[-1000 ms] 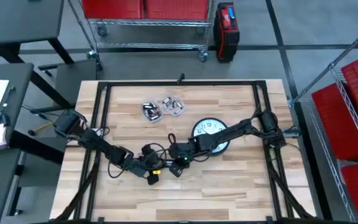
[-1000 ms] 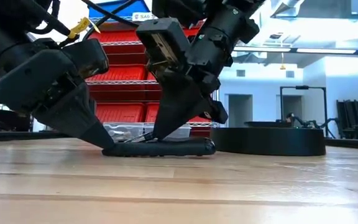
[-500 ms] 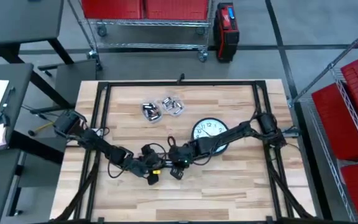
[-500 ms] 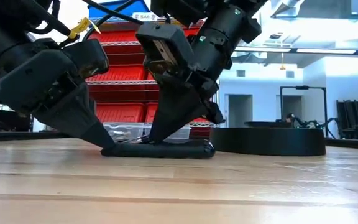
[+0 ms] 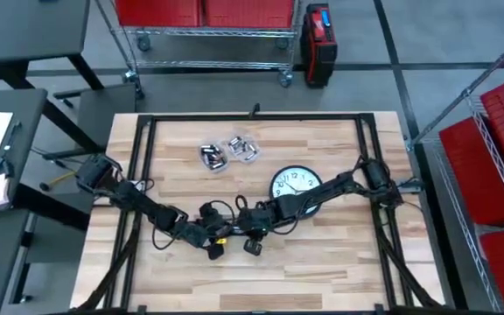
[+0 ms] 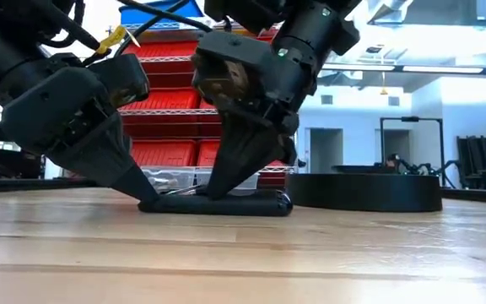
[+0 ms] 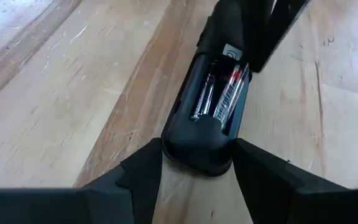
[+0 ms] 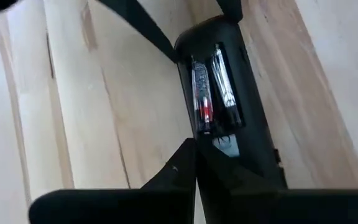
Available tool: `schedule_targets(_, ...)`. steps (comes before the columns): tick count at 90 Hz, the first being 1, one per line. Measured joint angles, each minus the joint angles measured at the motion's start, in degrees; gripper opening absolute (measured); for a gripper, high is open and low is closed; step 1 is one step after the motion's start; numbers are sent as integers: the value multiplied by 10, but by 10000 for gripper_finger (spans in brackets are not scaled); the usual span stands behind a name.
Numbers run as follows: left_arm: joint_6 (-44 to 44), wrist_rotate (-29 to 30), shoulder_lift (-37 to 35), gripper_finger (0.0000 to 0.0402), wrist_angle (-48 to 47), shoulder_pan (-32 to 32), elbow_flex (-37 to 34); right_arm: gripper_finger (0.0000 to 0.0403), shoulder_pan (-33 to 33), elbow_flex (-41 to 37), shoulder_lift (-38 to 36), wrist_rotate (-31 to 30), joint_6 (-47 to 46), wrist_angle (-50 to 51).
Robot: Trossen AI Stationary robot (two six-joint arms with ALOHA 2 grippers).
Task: Insert battery
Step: Insert the silver battery into the remote control
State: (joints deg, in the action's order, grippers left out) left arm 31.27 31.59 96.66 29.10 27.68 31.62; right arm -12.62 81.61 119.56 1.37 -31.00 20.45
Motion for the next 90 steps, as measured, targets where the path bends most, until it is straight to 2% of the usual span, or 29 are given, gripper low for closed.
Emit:
schedule_targets(20, 5, 1, 0, 171, -1, 0, 0, 0, 5, -1, -13, -5, 2, -21)
schedule_targets(36, 3, 1, -1, 171, 1, 0, 0, 0, 9, -1, -28, -11, 14, 0)
schedule_targets(48, -37, 2, -13, 171, -1, -1, 6, 0, 9, 1, -69, -42, 41, 30)
schedule_targets(58, -72, -31, -20, 171, -5, -1, 6, 0, 11, 0, -75, -44, 52, 34)
schedule_targets(69, -105, -42, -21, 171, -13, 0, 6, 0, 3, 0, -78, -54, 35, 24)
schedule_targets(77, -127, -44, -21, 171, -28, -1, 6, 0, -11, -10, -79, -96, 9, 10)
schedule_targets(90, -122, -49, -21, 171, -27, -2, 5, 0, -30, -48, -78, -119, -34, -49)
